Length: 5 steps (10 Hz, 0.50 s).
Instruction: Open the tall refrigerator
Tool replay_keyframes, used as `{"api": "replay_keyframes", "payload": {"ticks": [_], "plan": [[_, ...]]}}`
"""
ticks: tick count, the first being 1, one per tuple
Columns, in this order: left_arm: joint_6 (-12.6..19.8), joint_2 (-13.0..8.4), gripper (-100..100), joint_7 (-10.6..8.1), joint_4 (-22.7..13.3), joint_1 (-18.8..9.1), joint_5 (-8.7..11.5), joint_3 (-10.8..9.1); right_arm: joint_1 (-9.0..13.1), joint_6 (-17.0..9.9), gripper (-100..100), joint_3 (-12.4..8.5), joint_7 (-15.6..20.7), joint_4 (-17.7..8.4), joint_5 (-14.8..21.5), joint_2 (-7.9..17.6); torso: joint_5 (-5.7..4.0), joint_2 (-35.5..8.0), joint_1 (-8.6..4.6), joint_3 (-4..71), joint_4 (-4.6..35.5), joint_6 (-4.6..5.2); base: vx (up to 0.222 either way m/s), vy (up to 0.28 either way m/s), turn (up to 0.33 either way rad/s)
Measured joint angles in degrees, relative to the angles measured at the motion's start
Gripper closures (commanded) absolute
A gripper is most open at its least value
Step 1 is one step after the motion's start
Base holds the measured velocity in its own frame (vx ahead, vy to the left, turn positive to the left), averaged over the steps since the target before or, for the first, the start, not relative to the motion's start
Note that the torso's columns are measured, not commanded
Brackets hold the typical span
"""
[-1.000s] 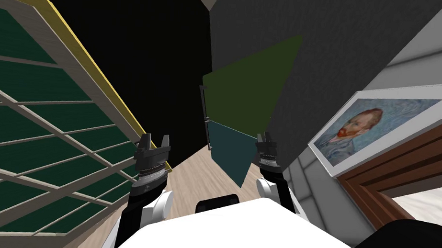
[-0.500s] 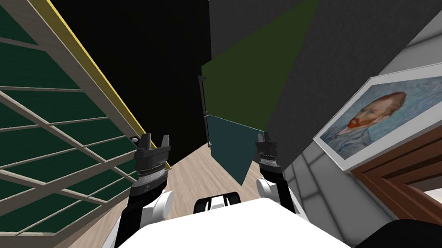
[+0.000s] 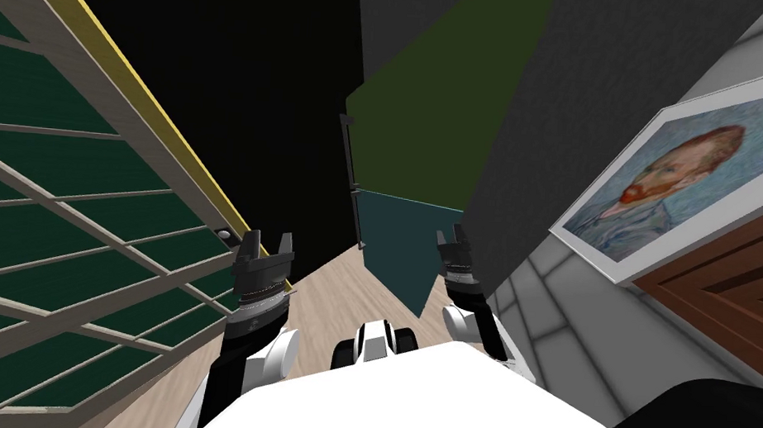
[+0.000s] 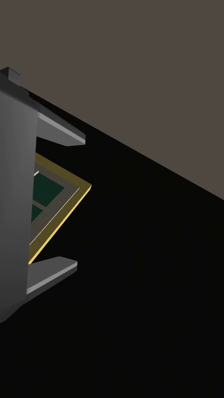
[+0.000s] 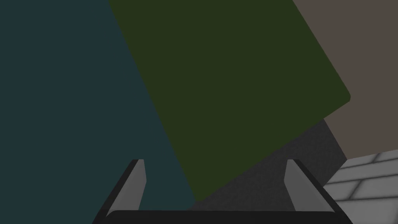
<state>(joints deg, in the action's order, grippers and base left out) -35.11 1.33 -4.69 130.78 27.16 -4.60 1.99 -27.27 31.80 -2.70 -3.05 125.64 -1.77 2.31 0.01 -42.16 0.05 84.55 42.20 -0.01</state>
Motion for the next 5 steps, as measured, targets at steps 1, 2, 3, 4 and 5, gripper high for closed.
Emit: {"api": "replay_keyframes", "payload": {"ticks": [1,2,3,4,5], "plan": [[0.00,0.00,0,0.00,0.00,0.00,0.00,0.00,0.84,-0.06,-100,0.38,1.14,-0.75,0.49,1.41,0.00,-0.04,0.00,0.05,0.05,0.01,0.035,0.050,-0.021],[0.00,0.00,0,0.00,0.00,0.00,0.00,0.00,1.98,-0.30,-100,0.73,2.43,-1.48,1.03,2.75,0.00,-0.09,0.02,0.04,0.07,0.00,0.045,0.056,-0.025],[0.00,0.00,0,0.00,0.00,0.00,0.00,0.00,3.10,-0.56,-100,1.31,3.97,-2.22,1.73,3.86,0.00,-0.09,0.01,0.04,0.08,0.00,0.057,0.059,-0.027],[0.00,0.00,0,0.00,0.00,0.00,0.00,0.00,4.33,-0.46,-100,1.63,5.46,-3.42,2.32,5.12,-0.01,-0.08,-0.02,0.05,0.07,0.01,0.051,0.060,-0.028],[0.00,0.00,0,0.00,0.00,0.00,0.00,0.00,5.82,-0.20,-100,2.21,6.99,-4.91,3.12,6.11,-0.01,-0.11,-0.04,0.03,0.08,0.00,0.036,0.039,-0.010]]}}
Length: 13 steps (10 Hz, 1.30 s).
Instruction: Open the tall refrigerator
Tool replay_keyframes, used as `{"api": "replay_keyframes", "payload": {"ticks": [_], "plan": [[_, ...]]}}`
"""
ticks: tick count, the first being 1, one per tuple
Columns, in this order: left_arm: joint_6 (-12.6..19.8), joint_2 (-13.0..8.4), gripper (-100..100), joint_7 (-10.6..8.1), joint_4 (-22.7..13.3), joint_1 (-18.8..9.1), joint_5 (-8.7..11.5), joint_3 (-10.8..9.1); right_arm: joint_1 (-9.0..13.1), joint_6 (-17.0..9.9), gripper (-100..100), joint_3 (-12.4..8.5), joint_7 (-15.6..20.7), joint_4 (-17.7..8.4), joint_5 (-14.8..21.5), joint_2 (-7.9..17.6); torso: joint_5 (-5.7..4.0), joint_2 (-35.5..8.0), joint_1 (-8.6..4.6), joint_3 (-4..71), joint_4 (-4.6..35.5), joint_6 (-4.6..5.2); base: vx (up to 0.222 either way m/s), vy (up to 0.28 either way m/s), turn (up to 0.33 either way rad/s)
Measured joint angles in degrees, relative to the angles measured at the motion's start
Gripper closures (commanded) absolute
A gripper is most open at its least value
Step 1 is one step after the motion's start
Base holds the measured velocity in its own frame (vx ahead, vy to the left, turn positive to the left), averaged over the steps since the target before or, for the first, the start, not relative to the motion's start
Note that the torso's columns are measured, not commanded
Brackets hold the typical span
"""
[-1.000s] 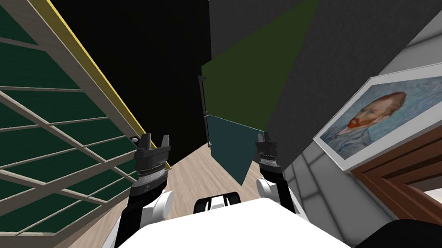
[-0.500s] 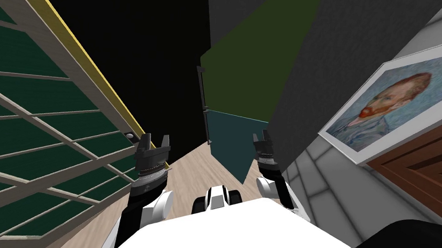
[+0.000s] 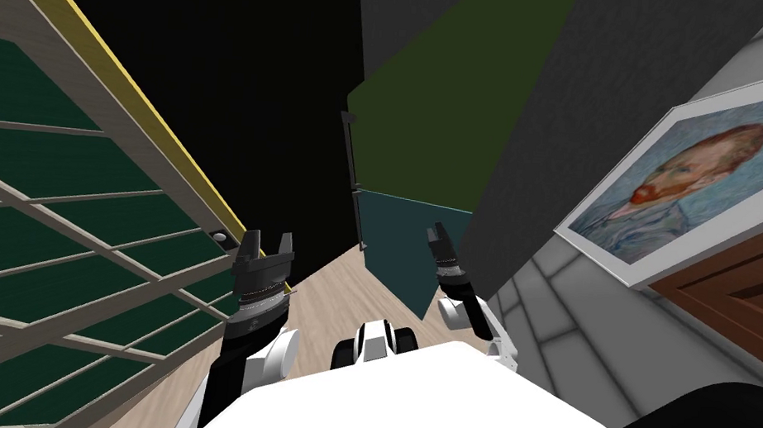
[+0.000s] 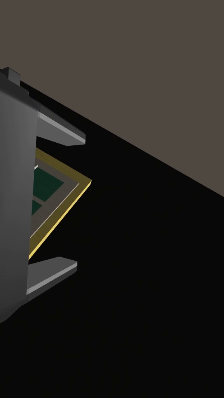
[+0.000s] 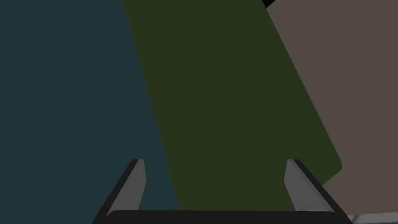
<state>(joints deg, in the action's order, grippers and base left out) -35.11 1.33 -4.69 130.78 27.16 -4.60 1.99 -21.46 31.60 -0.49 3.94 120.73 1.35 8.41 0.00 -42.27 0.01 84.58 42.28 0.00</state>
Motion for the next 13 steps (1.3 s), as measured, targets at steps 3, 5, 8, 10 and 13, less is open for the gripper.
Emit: {"api": "replay_keyframes", "payload": {"ticks": [3,5,8,10,13], "plan": [[0.00,0.00,0,0.00,0.00,0.00,0.00,0.00,3.38,-0.35,-100,1.69,4.50,-2.30,2.05,1.52,0.00,0.03,0.02,0.01,0.00,0.00,0.046,0.043,-0.023],[0.00,0.00,0,0.00,0.00,0.00,0.00,0.00,5.51,-0.94,-100,2.46,7.25,-3.34,3.14,2.49,0.00,-0.02,0.01,-0.02,0.01,0.00,0.034,0.044,-0.019],[0.00,0.00,0,0.00,0.00,0.00,0.00,0.00,8.01,-1.23,-100,3.54,10.89,-4.97,4.58,3.66,0.00,-0.04,-0.03,-0.03,0.01,0.01,0.034,0.046,-0.023],[0.00,0.00,0,0.00,0.00,0.00,0.00,0.00,9.76,-1.34,-100,4.38,13.41,-6.06,5.69,4.56,0.00,0.00,-0.03,0.00,0.00,0.00,0.037,0.037,-0.016],[0.00,0.00,0,0.00,0.00,0.00,0.00,0.00,13.46,-1.78,-100,5.91,17.65,-8.45,7.69,5.96,0.02,0.02,0.05,0.01,0.00,0.00,0.041,0.047,-0.021]]}}
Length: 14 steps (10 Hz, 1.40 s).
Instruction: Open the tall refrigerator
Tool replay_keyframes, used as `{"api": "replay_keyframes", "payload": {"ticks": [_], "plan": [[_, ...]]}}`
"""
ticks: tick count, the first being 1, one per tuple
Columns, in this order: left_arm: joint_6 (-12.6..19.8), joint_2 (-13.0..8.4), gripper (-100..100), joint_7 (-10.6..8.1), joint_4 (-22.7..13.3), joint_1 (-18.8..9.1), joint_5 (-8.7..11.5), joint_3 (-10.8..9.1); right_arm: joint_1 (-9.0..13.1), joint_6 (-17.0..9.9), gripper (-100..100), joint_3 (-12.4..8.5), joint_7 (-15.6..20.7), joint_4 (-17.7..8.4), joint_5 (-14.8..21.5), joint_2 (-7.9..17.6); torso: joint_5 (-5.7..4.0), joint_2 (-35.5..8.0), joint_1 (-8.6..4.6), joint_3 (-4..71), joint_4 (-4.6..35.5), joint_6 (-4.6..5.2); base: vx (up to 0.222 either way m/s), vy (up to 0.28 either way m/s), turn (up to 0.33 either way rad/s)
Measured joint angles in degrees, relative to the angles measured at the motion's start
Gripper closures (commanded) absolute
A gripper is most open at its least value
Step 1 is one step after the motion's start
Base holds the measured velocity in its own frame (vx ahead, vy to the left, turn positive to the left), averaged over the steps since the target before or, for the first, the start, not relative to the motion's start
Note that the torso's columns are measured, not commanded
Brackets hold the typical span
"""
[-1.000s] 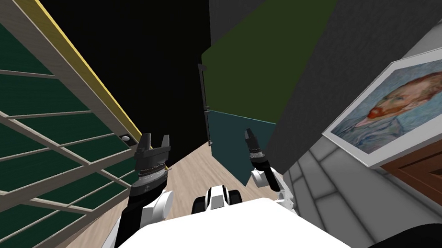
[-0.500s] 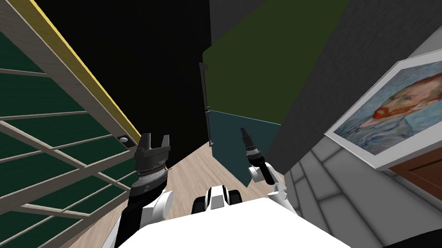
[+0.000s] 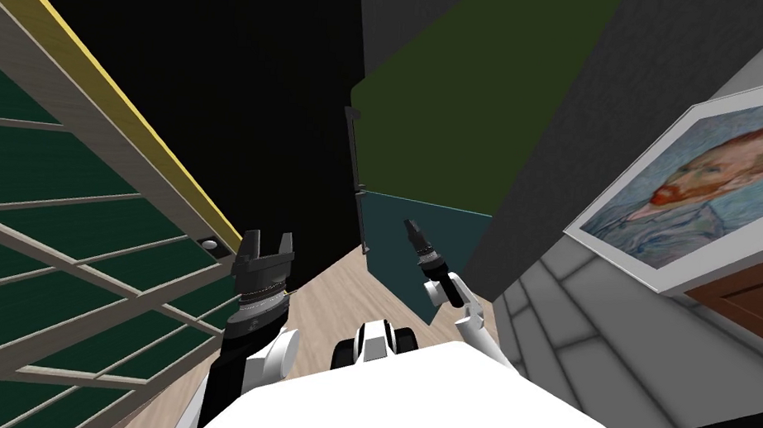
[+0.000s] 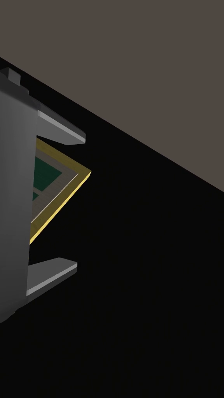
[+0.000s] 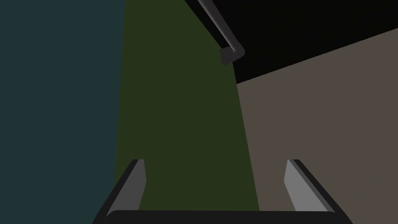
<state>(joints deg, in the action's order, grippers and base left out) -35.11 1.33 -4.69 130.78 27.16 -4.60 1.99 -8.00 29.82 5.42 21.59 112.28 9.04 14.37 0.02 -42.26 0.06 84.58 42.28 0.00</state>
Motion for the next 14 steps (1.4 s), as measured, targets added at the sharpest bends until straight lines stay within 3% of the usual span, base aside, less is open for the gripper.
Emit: {"api": "replay_keyframes", "payload": {"ticks": [3,4,14], "plan": [[0.00,0.00,0,0.00,0.00,0.00,0.00,0.00,2.80,-0.08,-100,1.25,4.06,-2.11,1.67,1.25,-0.02,-0.05,-0.07,-0.03,0.01,0.00,0.038,0.051,-0.025],[0.00,0.00,0,0.00,0.00,0.00,0.00,0.00,4.76,-0.12,-100,1.63,5.47,-3.71,2.35,2.05,-0.02,-0.02,-0.07,-0.01,0.00,0.00,0.037,0.042,-0.012],[0.00,0.00,0,0.00,0.00,0.00,0.00,0.00,16.49,-2.06,-100,6.55,20.12,-12.07,8.85,6.83,-0.01,-0.02,-0.04,-0.01,0.00,0.00,0.042,0.049,-0.023]]}}
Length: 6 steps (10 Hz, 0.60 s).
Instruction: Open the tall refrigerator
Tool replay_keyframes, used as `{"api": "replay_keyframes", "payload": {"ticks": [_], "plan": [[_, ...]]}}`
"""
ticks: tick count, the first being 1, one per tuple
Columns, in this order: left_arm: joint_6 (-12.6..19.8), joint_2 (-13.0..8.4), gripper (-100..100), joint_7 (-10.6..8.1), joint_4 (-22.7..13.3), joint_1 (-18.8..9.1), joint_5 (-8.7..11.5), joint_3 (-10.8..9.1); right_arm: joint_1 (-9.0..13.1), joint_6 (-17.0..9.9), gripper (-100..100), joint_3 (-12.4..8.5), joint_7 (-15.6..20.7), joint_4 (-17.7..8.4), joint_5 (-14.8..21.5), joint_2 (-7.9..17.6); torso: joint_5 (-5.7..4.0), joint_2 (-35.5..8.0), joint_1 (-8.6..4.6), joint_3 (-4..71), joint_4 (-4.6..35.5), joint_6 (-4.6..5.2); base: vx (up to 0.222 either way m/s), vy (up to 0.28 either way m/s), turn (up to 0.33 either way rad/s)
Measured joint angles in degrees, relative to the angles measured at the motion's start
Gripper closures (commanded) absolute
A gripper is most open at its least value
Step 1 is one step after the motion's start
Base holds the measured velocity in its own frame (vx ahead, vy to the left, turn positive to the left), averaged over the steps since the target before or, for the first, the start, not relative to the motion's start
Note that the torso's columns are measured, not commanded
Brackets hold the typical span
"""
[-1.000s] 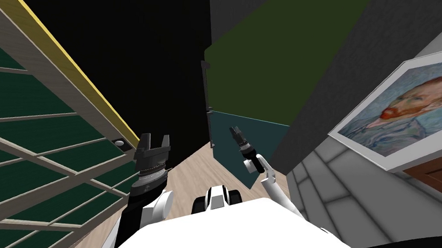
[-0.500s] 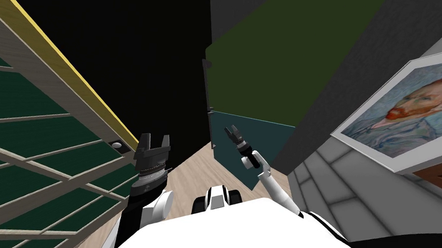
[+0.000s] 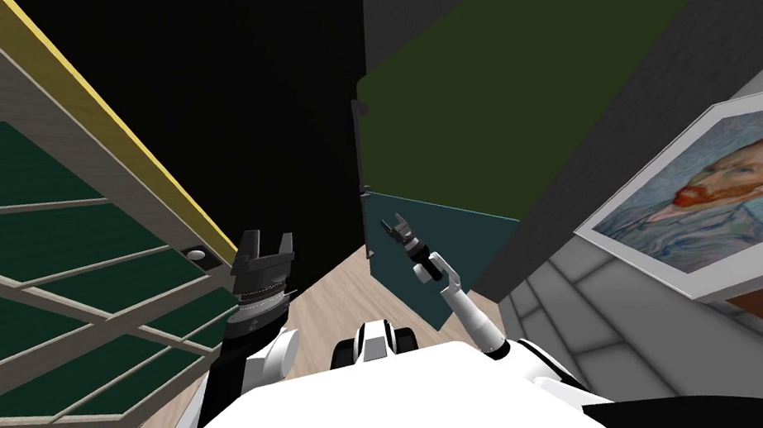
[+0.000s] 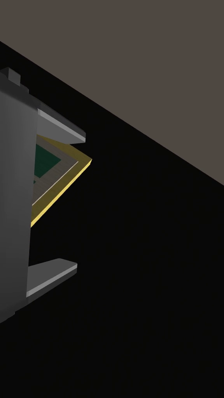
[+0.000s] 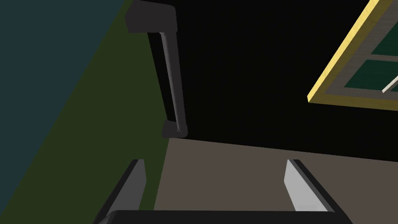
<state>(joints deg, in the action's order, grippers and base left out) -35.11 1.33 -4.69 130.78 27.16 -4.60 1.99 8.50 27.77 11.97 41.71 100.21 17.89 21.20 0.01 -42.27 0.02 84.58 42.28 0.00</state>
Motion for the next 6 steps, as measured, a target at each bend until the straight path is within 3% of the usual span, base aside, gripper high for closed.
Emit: {"api": "replay_keyframes", "payload": {"ticks": [6], "plan": [[0.00,0.00,0,0.00,0.00,0.00,0.00,0.00,7.00,-1.14,-100,2.97,9.01,-5.94,3.93,2.65,0.00,-0.04,0.01,-0.03,0.01,0.00,0.041,0.052,-0.024]]}}
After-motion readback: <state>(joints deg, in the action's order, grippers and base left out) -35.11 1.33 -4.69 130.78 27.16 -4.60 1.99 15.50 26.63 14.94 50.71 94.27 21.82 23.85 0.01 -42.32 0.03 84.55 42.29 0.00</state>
